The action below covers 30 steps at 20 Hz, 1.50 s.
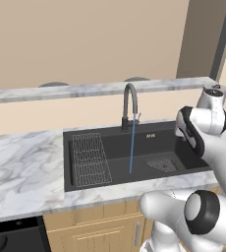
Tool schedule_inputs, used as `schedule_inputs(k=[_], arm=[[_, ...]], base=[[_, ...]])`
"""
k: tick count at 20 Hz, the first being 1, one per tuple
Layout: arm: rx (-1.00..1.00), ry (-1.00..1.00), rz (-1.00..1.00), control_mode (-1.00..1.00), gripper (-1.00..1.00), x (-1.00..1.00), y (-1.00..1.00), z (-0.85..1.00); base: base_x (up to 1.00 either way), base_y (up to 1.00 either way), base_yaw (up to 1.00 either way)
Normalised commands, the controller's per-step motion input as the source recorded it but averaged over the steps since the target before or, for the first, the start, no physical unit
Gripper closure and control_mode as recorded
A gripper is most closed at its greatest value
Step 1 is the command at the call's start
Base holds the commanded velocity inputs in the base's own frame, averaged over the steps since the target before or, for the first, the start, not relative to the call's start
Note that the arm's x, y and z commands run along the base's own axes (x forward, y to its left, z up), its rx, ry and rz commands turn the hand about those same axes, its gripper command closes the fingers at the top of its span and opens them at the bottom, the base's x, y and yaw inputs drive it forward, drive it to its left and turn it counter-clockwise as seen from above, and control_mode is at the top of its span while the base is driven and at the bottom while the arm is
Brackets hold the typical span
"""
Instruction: Soak the sponge with water for a few seconds and then drop it inside the sink.
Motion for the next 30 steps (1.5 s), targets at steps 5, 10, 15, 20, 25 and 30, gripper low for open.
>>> schedule_inputs(k=[5, 10, 15, 20, 25, 30], arm=[[0.0, 0.0, 0.0, -1.0, -1.0, -0.07, -0.29, 0.0], [-0.01, 0.05, 0.0, -1.0, -1.0, -0.22, -0.28, 0.0], [-0.01, 0.07, 0.0, -1.0, -1.0, -0.08, -0.33, 0.0], [-0.02, 0.04, 0.0, -1.0, -1.0, 0.0, -0.38, 0.0], [-0.01, 0.0, 0.0, -1.0, -1.0, 0.0, -0.44, 0.0], [0.0, 0.0, 0.0, -1.0, -1.0, 0.0, -0.47, 0.0]], base=[[0.0, 0.0, 0.0], [0.0, 0.0, 0.0], [0.0, 0.0, 0.0], [0.0, 0.0, 0.0], [0.0, 0.0, 0.0], [0.0, 0.0, 0.0]])
